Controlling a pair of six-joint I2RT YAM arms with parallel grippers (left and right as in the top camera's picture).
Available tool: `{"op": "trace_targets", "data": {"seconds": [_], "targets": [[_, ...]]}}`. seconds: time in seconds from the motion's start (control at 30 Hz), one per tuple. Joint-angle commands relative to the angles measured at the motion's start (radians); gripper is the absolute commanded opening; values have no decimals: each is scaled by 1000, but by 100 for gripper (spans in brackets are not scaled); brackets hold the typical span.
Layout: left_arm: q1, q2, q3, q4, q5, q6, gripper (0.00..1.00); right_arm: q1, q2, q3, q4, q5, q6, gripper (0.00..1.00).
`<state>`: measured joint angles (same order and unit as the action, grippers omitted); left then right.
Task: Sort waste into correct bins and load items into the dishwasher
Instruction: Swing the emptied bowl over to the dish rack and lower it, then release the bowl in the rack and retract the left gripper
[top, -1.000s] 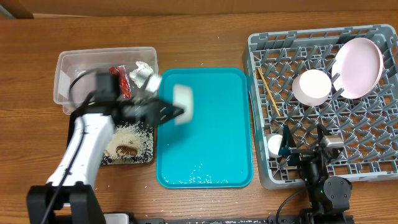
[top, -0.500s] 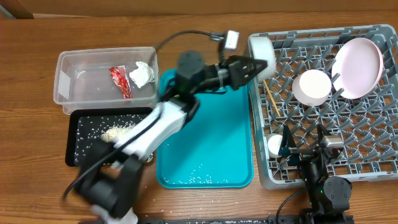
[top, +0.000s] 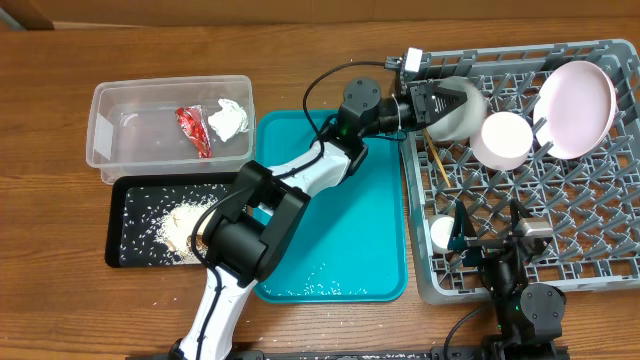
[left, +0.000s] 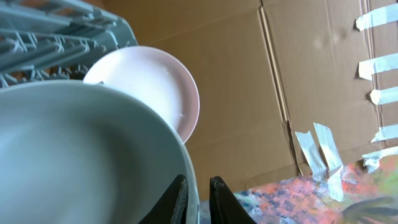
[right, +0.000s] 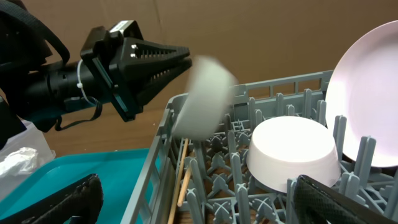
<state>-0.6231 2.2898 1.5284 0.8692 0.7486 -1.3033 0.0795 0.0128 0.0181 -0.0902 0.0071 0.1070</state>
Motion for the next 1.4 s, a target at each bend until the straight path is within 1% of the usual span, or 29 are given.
{"op": "trace_targets", "data": {"seconds": [0.0, 0.07, 0.17, 0.23, 0.3, 0.37, 0.43, 0.5, 0.57, 0.63, 0.7, 0.77, 0.83, 0.87, 0.93, 0.97, 1.03, 1.07, 1.2, 1.23, 1.3, 1.37], "targets": [[-11, 17, 32, 32, 32, -12, 16, -3, -8, -10, 7, 0, -3, 100], [-12, 17, 32, 35, 42, -2, 15, -3, -8, -10, 7, 0, -3, 100], [-12, 17, 32, 34, 58, -2, 12, -3, -8, -10, 7, 0, -3, 100], [-12, 17, 32, 35, 73, -2, 13, -3, -8, -10, 7, 0, -3, 100], [-10, 17, 33, 49, 91, -1, 17, -3, -8, -10, 7, 0, -3, 100], [-3, 16, 42, 68, 121, 30, 21, -3, -8, -10, 7, 0, -3, 100], [10, 16, 69, 61, 169, 50, 30, -3, -8, -10, 7, 0, -3, 100], [24, 16, 117, 26, 222, 68, 38, -3, -8, -10, 7, 0, -3, 100], [35, 12, 178, -52, 273, 103, 43, -3, -8, -10, 7, 0, -3, 100], [43, -1, 243, -198, 295, 171, 43, -3, -8, -10, 7, 0, -3, 100], [47, -19, 306, -384, 290, 282, 44, -3, -8, -10, 7, 0, -3, 100], [48, -40, 374, -620, 248, 411, 44, -3, -8, -10, 7, 0, -3, 100], [51, -66, 447, -890, 162, 562, 43, -3, -8, -10, 7, 0, -3, 100], [54, -82, 491, -1053, 81, 636, 43, -3, -8, -10, 7, 0, -3, 100], [53, -110, 578, -1299, -80, 769, 43, -3, -8, -10, 7, 0, -3, 100], [48, -119, 615, -1379, -145, 808, 44, -3, -8, -10, 7, 0, -3, 100], [20, -131, 700, -1515, -276, 869, 47, -3, -8, -10, 7, 0, -3, 100], [9, -132, 720, -1551, -318, 879, 48, -3, -8, -10, 7, 0, -3, 100], [-40, -138, 830, -1818, -655, 907, 48, -3, -8, -10, 7, 0, -3, 100], [-45, -143, 861, -1909, -743, 908, 47, -3, -8, -10, 7, 0, -3, 100], [-45, -163, 911, -2063, -862, 907, 46, -3, -8, -10, 7, 0, -3, 100], [-35, -193, 959, -2214, -960, 903, 42, -3, -8, -10, 7, 0, -3, 100]]}}
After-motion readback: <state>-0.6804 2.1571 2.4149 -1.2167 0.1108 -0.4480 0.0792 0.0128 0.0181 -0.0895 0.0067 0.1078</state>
